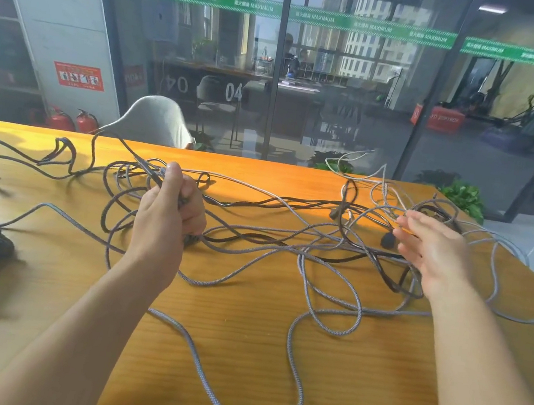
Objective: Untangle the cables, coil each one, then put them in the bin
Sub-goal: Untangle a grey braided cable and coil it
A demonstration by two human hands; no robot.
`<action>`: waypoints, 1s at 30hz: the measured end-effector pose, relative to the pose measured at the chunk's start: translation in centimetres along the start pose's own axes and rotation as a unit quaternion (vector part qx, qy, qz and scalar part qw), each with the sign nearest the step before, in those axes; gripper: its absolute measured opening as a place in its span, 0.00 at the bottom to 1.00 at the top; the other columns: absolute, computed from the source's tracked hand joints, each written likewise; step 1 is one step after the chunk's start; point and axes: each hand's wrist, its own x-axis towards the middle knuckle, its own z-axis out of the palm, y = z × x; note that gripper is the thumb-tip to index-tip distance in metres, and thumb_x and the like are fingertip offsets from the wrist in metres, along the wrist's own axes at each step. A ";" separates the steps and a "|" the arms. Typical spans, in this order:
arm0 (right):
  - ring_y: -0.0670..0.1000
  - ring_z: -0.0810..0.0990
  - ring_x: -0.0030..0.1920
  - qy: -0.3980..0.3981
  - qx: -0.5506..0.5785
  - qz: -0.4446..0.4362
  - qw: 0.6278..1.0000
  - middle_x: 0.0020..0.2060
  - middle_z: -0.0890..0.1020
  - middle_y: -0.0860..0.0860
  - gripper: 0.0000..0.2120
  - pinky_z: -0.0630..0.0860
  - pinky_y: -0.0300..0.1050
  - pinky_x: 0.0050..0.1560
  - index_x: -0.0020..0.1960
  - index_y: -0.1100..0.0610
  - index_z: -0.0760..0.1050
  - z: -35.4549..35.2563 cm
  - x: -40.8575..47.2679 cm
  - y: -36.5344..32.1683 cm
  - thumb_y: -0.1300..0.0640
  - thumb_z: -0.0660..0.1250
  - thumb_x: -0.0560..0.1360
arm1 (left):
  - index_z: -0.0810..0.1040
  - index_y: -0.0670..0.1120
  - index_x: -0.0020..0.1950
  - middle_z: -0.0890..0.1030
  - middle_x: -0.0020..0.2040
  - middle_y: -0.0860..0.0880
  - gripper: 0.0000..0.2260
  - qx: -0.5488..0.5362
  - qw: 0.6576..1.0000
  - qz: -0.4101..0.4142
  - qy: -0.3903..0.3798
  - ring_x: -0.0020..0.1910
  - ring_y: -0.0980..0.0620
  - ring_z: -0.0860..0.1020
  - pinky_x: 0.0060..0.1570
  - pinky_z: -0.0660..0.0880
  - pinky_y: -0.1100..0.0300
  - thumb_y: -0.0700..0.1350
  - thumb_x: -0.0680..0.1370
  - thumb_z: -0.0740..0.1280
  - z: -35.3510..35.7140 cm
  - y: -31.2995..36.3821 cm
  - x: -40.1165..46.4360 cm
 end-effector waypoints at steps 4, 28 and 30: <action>0.47 0.78 0.36 0.013 -0.151 -0.101 0.983 0.43 0.85 0.49 0.08 0.76 0.43 0.39 0.56 0.55 0.84 0.6 -0.9 -0.1 0.53 0.69 0.82 | 0.66 0.50 0.36 0.60 0.28 0.52 0.21 0.007 1.000 0.000 0.002 0.28 0.51 0.57 0.33 0.55 0.54 0.54 0.88 0.55 0.1 0.0 0.0; 0.47 0.76 0.32 -0.121 -0.336 -0.236 0.904 0.45 0.81 0.49 0.03 0.71 0.36 0.32 0.52 0.51 0.77 3.5 -2.4 1.3 0.55 0.71 0.81 | 0.64 0.50 0.37 0.60 0.30 0.51 0.21 0.014 1.000 0.000 -0.020 0.28 0.52 0.56 0.27 0.59 0.61 0.55 0.88 0.55 0.0 -0.2 0.0; 0.48 0.81 0.31 -0.118 -0.335 -0.235 0.905 0.45 0.82 0.48 0.05 0.76 0.38 0.30 0.51 0.48 0.75 3.6 -2.6 1.4 0.55 0.71 0.81 | 0.64 0.50 0.37 0.59 0.30 0.51 0.21 0.020 1.000 -0.001 -0.019 0.29 0.51 0.56 0.28 0.58 0.60 0.55 0.88 0.55 0.0 -0.2 0.0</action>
